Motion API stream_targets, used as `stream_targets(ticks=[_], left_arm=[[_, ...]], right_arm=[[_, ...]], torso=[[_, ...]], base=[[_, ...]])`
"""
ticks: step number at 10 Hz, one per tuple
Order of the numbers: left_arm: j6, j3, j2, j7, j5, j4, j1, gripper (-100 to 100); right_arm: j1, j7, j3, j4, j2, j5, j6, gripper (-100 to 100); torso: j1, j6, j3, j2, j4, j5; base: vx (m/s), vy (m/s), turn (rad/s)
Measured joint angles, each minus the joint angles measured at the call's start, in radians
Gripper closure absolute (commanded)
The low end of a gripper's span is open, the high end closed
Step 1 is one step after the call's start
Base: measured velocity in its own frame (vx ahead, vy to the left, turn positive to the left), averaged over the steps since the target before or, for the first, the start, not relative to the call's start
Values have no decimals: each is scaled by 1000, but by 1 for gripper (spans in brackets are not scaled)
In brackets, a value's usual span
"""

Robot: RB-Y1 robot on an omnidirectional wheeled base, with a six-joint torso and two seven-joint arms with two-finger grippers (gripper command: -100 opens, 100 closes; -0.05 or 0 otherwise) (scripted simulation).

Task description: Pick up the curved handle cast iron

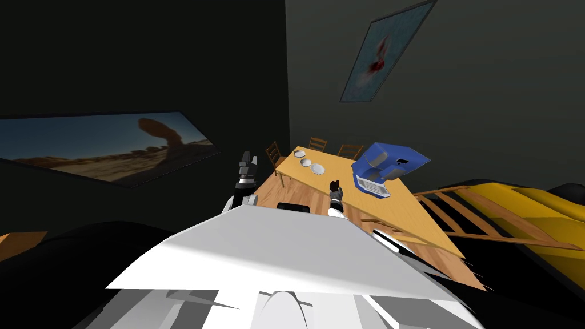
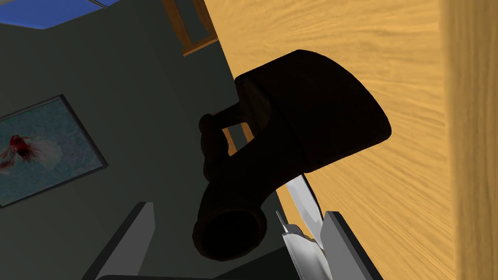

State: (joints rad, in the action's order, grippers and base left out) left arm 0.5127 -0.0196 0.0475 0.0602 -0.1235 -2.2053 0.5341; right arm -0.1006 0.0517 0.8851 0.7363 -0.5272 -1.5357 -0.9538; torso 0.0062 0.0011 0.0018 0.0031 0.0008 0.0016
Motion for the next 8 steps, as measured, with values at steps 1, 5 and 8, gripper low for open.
stream_targets(ticks=[1,5,8], left_arm=[[0,0,0,0,0,0,0,0],[0,0,0,0,0,0,0,0],[0,0,0,0,0,0,0,0]], right_arm=[[-9,13,6,8,-24,21,6,-100],[-9,12,6,10,-26,23,7,100],[-8,12,7,11,-26,23,8,100]], torso=[[-1,0,0,0,0,0],[-7,0,-1,-2,0,-2],[-6,0,-1,-2,0,-1]], base=[[-10,32,-5],[-1,2,0],[15,-25,3]])
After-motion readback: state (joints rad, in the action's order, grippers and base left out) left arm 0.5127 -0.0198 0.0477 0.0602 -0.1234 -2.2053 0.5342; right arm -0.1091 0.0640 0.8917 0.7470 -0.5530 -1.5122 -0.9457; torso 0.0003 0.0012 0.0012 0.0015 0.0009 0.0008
